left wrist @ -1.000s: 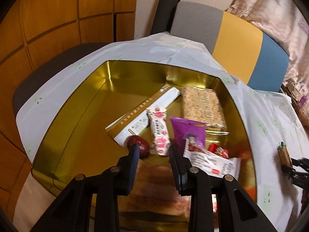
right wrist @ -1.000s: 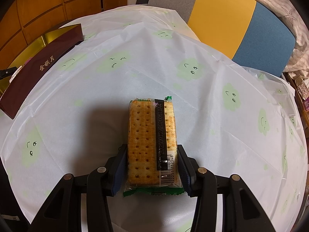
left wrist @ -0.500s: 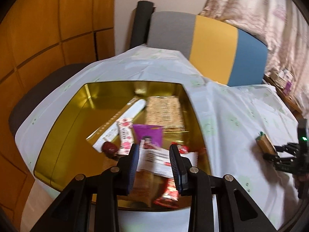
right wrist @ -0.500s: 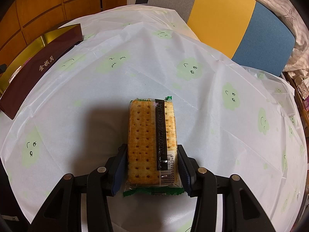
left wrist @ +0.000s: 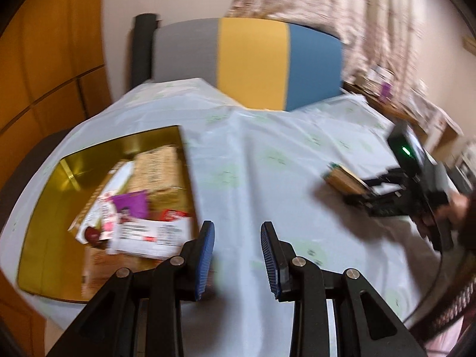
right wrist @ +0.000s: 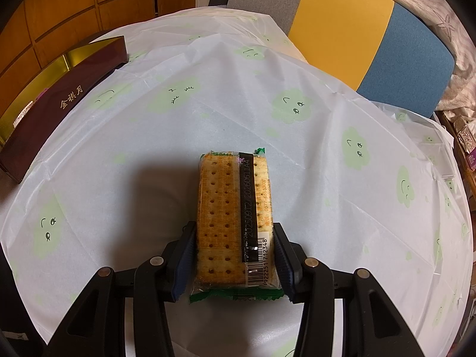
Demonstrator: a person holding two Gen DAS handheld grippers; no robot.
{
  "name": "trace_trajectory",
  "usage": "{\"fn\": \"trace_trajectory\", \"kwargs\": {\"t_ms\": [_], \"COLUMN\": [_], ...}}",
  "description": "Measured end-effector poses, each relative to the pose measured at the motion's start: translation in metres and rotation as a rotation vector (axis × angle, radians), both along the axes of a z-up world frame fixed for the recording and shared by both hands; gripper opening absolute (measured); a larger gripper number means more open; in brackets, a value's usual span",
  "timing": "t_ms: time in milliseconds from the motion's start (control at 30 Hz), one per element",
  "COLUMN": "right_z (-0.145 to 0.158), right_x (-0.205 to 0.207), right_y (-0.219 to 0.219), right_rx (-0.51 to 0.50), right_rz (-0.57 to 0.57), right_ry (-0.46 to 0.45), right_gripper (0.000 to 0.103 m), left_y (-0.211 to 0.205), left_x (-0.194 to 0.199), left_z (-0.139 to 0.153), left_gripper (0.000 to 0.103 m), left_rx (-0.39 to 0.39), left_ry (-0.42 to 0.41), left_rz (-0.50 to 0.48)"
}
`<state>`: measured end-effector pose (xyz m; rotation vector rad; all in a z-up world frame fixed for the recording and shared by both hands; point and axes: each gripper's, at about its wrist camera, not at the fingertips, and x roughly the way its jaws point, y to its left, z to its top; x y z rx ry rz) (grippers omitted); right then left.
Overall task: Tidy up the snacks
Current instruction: 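Withdraw the open left tool from the gold tray, then carry the cracker packet into the gold tray and open the right tool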
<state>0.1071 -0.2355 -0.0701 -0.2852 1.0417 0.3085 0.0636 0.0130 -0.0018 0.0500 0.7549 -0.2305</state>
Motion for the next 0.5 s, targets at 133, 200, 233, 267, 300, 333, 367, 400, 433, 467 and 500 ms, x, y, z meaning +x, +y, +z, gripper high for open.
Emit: {"fn": "trace_trajectory", "kwargs": {"t_ms": [133,200,233,267,300,333,367,400,433,467,500], "right_z": [0.0,0.0,0.0,0.0,0.0,0.0,0.0,-0.001,-0.001,-0.001,-0.001], "right_x": [0.0,0.0,0.0,0.0,0.0,0.0,0.0,0.0,0.0,-0.001,-0.001], "right_y": [0.0,0.0,0.0,0.0,0.0,0.0,0.0,-0.001,-0.001,-0.002,-0.002], "right_rx": [0.0,0.0,0.0,0.0,0.001,0.002,0.004,0.007,0.011,0.013,0.017], "right_rz": [-0.001,0.0,-0.001,0.0,-0.001,-0.001,-0.002,-0.004,-0.005,-0.007,-0.01], "right_ry": [0.0,0.0,0.0,0.0,0.0,0.0,-0.001,-0.001,-0.002,-0.003,-0.003], "right_gripper": [0.049,0.049,0.049,0.049,0.049,0.049,0.049,0.049,0.049,0.049,0.049], "left_y": [-0.027,-0.04,-0.044,-0.049,-0.053,-0.059,-0.063,-0.065,-0.068,-0.07,-0.072], "left_x": [-0.008,-0.011,-0.013,-0.016,-0.017,-0.018,-0.019,-0.02,-0.021,-0.022,-0.023], "left_z": [-0.008,-0.015,-0.017,-0.022,-0.026,-0.032,-0.037,-0.041,-0.046,-0.05,-0.054], "left_gripper": [0.033,0.033,0.033,0.033,0.033,0.033,0.033,0.033,0.033,0.033,0.033], "left_rx": [0.013,0.023,0.028,0.036,0.042,0.049,0.053,0.056,0.062,0.068,0.07], "left_ry": [0.01,0.022,0.026,0.031,0.038,0.051,0.06,0.068,0.074,0.079,0.086], "left_rz": [-0.103,-0.152,-0.168,-0.191,-0.207,-0.228,-0.239,-0.25,-0.264,-0.271,-0.279]}}
